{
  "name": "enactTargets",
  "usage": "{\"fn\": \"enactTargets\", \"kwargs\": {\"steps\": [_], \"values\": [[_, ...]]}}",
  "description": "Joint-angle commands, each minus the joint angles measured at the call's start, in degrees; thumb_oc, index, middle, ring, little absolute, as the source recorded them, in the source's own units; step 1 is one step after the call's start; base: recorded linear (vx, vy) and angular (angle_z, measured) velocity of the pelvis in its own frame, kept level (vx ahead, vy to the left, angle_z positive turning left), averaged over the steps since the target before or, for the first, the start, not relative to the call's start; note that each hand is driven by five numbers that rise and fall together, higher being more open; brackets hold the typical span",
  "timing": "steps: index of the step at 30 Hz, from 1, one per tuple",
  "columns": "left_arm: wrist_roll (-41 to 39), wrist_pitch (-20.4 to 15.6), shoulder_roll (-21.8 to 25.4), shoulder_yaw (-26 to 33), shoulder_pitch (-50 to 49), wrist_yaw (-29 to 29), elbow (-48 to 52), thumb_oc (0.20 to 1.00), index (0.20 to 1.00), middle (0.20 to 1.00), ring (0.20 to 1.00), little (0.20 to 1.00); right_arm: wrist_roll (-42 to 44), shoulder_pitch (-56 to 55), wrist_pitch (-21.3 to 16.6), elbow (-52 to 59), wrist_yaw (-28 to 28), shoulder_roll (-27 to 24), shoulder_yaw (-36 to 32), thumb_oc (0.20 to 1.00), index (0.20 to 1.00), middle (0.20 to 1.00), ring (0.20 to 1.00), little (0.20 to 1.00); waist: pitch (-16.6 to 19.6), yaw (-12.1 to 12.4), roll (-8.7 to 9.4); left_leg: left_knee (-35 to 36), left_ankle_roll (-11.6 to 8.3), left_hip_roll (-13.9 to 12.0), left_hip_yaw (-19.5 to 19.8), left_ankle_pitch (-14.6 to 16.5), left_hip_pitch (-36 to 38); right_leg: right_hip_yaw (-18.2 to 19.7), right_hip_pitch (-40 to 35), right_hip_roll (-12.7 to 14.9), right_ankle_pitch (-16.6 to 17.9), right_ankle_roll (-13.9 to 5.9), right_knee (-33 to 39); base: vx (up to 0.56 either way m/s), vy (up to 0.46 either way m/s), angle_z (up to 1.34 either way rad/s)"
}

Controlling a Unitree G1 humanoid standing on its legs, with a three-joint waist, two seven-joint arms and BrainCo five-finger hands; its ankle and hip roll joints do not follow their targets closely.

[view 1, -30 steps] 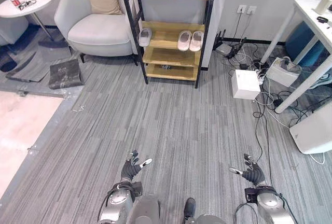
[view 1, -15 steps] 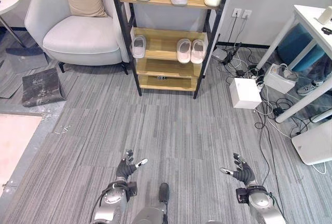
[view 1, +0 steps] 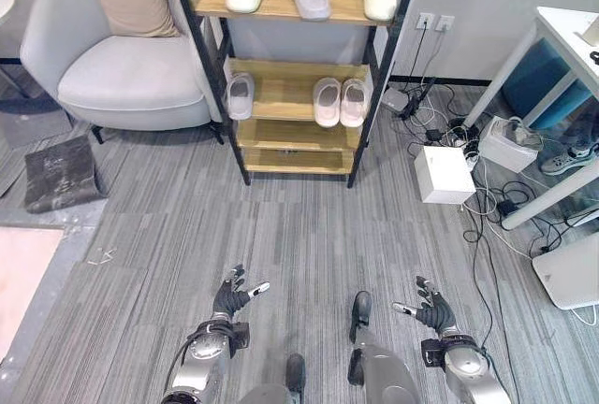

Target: Arrange the slippers neatly on the shoe rack.

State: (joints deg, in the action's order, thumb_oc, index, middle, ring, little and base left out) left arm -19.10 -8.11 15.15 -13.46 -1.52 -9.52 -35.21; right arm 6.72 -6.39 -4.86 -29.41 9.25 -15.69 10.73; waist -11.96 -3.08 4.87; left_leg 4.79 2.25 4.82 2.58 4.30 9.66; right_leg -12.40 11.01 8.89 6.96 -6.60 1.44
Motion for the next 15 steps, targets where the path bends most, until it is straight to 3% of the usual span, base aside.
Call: {"fn": "enactTargets", "kwargs": {"steps": [1,2,3,4,5,6,8,9,11,12,13,15], "values": [[0.0,-2.0,-0.7,0.5,2.5,-0.3,0.5,1.0,1.0,1.0,1.0,1.0,0.2,2.1,-2.5,2.8,0.4,-3.6,-0.2,1.0,1.0,1.0,1.0,1.0,0.9,-0.7,-2.53,-3.7,-3.97,-5.0,0.7,4.5,4.3,-1.4,-2.9,-3.1,-0.1,-1.37,-0.5,0.36,-0.146,0.14],[-0.5,-2.0,-1.0,0.6,2.6,-0.4,0.1,1.0,1.0,1.0,1.0,1.0,0.3,2.0,-2.6,2.8,0.4,-3.9,-0.3,1.0,1.0,1.0,1.0,1.0,1.1,-0.8,-2.85,-5.6,-4.6,-5.6,0.9,4.0,3.7,-1.7,-3.4,-3.6,-0.7,-0.91,-0.6,0.45,-0.206,0.13],[-1.8,-2.1,-1.4,0.9,2.6,-0.7,0.0,1.0,1.0,1.0,1.0,1.0,1.5,2.0,-2.9,2.3,0.4,-4.4,-0.4,1.0,1.0,1.0,1.0,1.0,1.2,-0.6,-3.27,-13.3,-6.79,-6.2,1.0,-0.1,1.4,-2.2,-5.2,-4.6,-2.4,0.48,-0.4,0.38,-0.195,0.26],[-2.1,-2.3,-1.4,0.7,2.6,-0.7,0.0,1.0,1.0,1.0,1.0,1.0,2.0,1.9,-3.1,2.3,0.2,-4.8,-0.4,1.0,1.0,1.0,1.0,1.0,0.6,-0.2,-3.12,-17.3,-7.62,-5.9,0.9,-1.9,-0.5,-2.3,-6.6,-4.7,-3.1,0.94,0.0,0.28,-0.148,0.24],[-2.1,-2.3,-1.4,0.7,2.6,-0.7,0.0,1.0,1.0,1.0,1.0,1.0,2.0,1.9,-3.1,2.2,0.2,-4.8,-0.4,1.0,1.0,1.0,1.0,1.0,0.6,-0.3,-3.13,-17.6,-7.63,-5.9,1.0,-1.7,-0.7,-2.4,-6.6,-4.7,-3.1,0.95,0.0,0.18,-0.134,0.1],[-3.0,-2.7,-1.3,0.6,3.0,-0.7,0.2,1.0,1.0,1.0,1.0,1.0,2.8,2.0,-3.4,2.2,0.1,-5.6,-0.6,1.0,1.0,1.0,1.0,1.0,-0.8,0.6,-2.17,-26.7,-9.11,-4.9,1.1,-4.8,-5.4,-2.3,-9.0,-4.5,-4.2,1.98,0.7,0.12,-0.093,-0.04],[-3.3,-2.8,-1.2,0.6,2.9,-1.0,0.7,1.0,1.0,1.0,1.0,1.0,2.8,1.9,-3.3,2.2,0.2,-5.8,-0.8,1.0,1.0,1.0,1.0,1.0,-1.3,1.1,-1.82,-29.3,-9.45,-4.9,0.7,-6.0,-7.0,-2.5,-10.1,-4.6,-5.3,2.62,0.4,0.2,-0.118,-0.14],[-3.6,-2.7,-1.1,0.4,3.1,-0.9,0.8,1.0,1.0,1.0,1.0,1.0,2.8,2.0,-3.1,2.0,0.4,-6.0,-0.7,1.0,1.0,1.0,1.0,1.0,-2.3,1.9,-0.96,-30.1,-8.71,-4.9,-0.8,-5.7,-11.1,-2.4,-11.8,-4.0,-6.4,3.02,0.8,0.2,-0.098,-0.09],[-3.5,-2.5,-1.1,0.4,3.1,-0.9,0.7,1.0,1.0,1.0,1.0,1.0,3.0,2.1,-3.0,1.8,0.4,-5.9,-0.7,1.0,1.0,1.0,1.0,1.0,-2.6,2.4,-0.51,-29.7,-8.11,-5.1,-1.8,-4.6,-13.4,-2.5,-12.7,-3.8,-7.1,3.07,1.0,0.18,-0.055,0.08],[-3.2,-2.4,-0.9,0.4,3.1,-0.9,0.6,1.0,1.0,1.0,1.0,1.0,3.3,2.2,-3.1,1.6,0.5,-5.8,-0.8,1.0,1.0,1.0,1.0,1.0,-2.6,2.7,-0.08,-27.0,-7.38,-5.6,-2.8,-3.5,-15.5,-2.6,-13.5,-3.6,-7.6,2.87,1.4,0.38,-0.015,0.1],[-2.9,-2.4,-0.6,0.5,2.7,-1.1,0.8,1.0,1.0,1.0,1.0,1.0,3.3,2.2,-3.2,1.6,0.7,-5.7,-0.8,1.0,1.0,1.0,1.0,1.0,-2.6,3.8,0.19,-19.6,-6.17,-6.3,-3.7,-1.6,-17.6,-2.4,-15.2,-3.8,-8.7,2.26,1.9,0.39,0.032,0.0],[-2.6,-2.3,-0.6,0.4,2.5,-1.2,0.9,1.0,1.0,1.0,1.0,1.0,3.2,2.2,-3.2,1.3,0.8,-5.6,-0.6,1.0,1.0,1.0,1.0,1.0,-2.6,4.2,-0.03,-14.8,-6.3,-6.9,-3.4,-3.5,-17.5,-2.2,-16.2,-4.1,-9.2,2.17,2.2,0.31,0.068,0.03]]}}
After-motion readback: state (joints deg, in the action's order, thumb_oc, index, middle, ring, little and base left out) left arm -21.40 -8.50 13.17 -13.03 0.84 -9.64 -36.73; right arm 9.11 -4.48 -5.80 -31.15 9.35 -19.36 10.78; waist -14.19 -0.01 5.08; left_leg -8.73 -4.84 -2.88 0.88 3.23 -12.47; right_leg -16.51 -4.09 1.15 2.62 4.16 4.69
